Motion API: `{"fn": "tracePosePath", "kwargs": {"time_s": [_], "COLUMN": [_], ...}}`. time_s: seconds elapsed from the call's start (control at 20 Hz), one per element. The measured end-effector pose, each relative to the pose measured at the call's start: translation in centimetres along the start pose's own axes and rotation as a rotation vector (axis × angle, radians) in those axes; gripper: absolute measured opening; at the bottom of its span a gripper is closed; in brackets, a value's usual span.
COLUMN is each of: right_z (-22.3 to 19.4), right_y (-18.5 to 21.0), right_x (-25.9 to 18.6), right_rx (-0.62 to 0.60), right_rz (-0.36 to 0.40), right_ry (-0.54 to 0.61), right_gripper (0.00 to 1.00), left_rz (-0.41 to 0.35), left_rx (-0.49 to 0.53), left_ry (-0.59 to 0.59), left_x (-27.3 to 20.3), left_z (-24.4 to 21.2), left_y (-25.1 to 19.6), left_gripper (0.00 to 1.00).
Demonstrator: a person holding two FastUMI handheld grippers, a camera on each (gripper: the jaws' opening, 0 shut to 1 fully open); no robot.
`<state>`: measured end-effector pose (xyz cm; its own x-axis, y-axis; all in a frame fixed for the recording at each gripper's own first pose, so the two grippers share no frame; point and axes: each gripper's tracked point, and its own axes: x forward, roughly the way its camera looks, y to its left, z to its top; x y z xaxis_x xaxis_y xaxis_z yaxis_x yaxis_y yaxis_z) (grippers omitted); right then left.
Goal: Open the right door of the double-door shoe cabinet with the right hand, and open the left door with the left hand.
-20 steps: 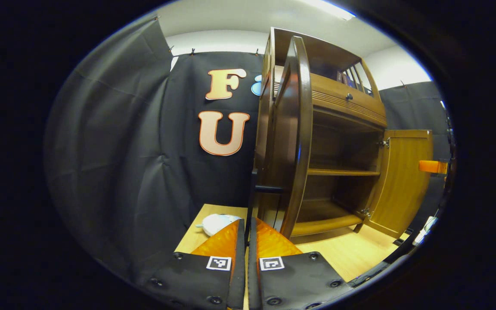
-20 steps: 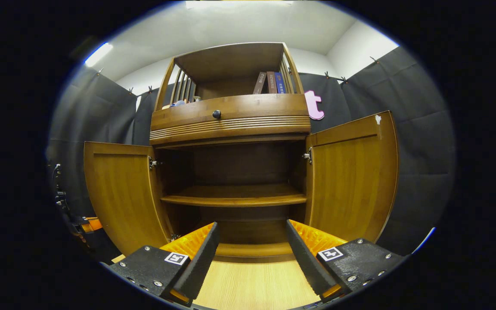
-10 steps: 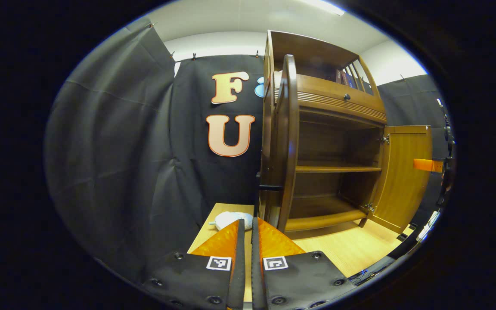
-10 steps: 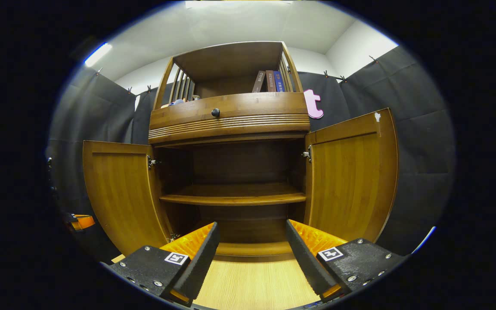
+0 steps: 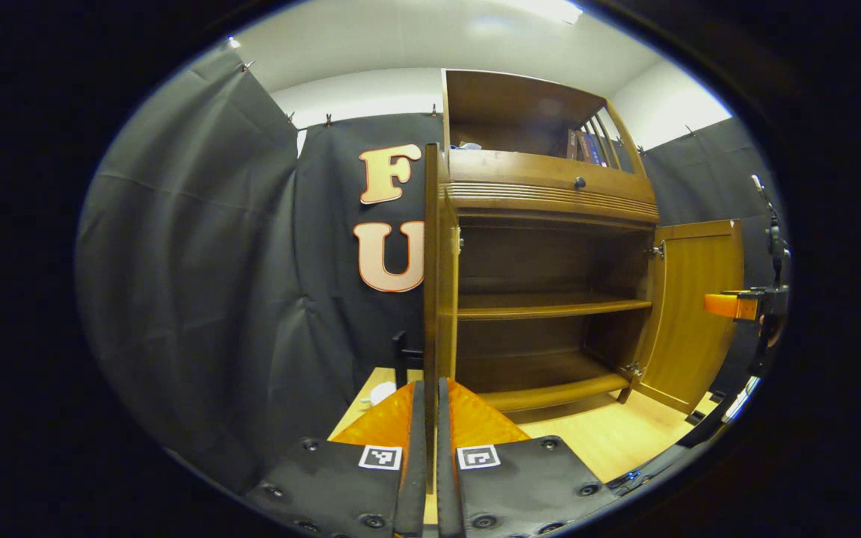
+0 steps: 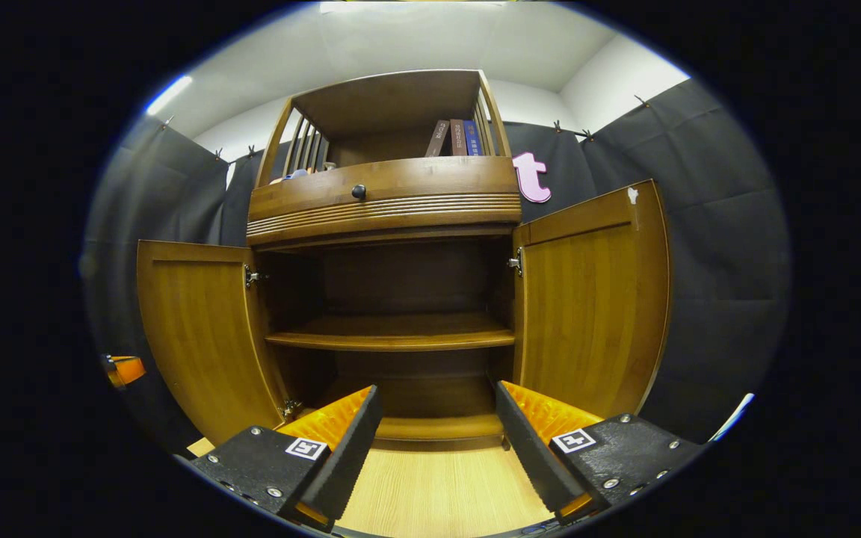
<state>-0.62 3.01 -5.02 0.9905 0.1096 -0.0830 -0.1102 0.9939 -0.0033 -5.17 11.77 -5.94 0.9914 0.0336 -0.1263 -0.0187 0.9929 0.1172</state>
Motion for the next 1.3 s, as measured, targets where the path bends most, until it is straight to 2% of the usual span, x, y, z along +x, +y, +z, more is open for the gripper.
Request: {"fn": "tracePosePath", "kwargs": {"time_s": [0.15,0.2,0.25,0.5,0.7,0.75,0.9,0.95,1.0,1.05,1.1,1.15,1.2,1.25,1.3], "right_z": [0.3,0.4,0.7,1.8,2.4,2.7,3.8,4.0,4.4,4.6,4.9,5.1,5.3,5.5,5.5], "right_y": [-0.8,-1.1,-1.5,-3.9,-5.6,-5.9,-7.1,-7.4,-7.7,-8.0,-8.4,-8.8,-9.1,-9.4,-9.6], "right_x": [-0.2,-0.3,-0.5,-0.5,-1.0,-1.1,-1.4,-1.5,-1.7,-1.7,-1.7,-1.8,-1.8,-1.9,-1.9], "right_rx": [-0.008,-0.014,-0.02,-0.045,-0.04,-0.04,-0.045,-0.047,-0.051,-0.056,-0.062,-0.067,-0.071,-0.073,-0.073], "right_rz": [-0.009,-0.014,-0.022,-0.05,-0.061,-0.061,-0.064,-0.062,-0.06,-0.061,-0.062,-0.062,-0.059,-0.057,-0.055], "right_ry": [0.0,0.002,0.004,-0.009,-0.002,-0.001,-0.012,-0.016,-0.021,-0.026,-0.029,-0.03,-0.033,-0.036,-0.037], "right_gripper": [0.94,0.97,0.94,0.94,0.94,0.94,0.94,0.94,0.94,0.94,0.94,1.0,1.0,0.94,0.94], "left_rz": [-0.015,-0.008,-0.003,-0.01,-0.026,-0.028,-0.027,-0.027,-0.023,-0.026,-0.026,-0.019,-0.014,-0.006,0.001], "left_rx": [-0.049,-0.049,-0.049,-0.06,-0.075,-0.071,-0.055,-0.051,-0.046,-0.042,-0.04,-0.036,-0.033,-0.03,-0.028], "left_ry": [0.016,0.017,0.017,-0.012,-0.018,-0.025,-0.056,-0.059,-0.062,-0.06,-0.06,-0.059,-0.062,-0.063,-0.062], "left_x": [1.0,1.2,1.2,1.9,2.4,2.4,2.8,2.8,2.9,3.0,3.2,3.1,3.3,3.3,3.3], "left_z": [0.7,1.0,1.5,3.8,5.4,5.9,7.3,7.6,7.8,8.0,8.1,8.2,8.3,8.4,8.4], "left_y": [-2.2,-2.4,-2.7,-5.2,-7.8,-8.4,-10.0,-10.4,-10.8,-11.4,-12.0,-12.3,-12.6,-12.9,-13.0], "left_gripper": [0.17,0.27,0.37,0.48,0.63,0.74,0.84,0.84,0.89,0.84,0.89,0.9,0.92,0.93,0.94]}}
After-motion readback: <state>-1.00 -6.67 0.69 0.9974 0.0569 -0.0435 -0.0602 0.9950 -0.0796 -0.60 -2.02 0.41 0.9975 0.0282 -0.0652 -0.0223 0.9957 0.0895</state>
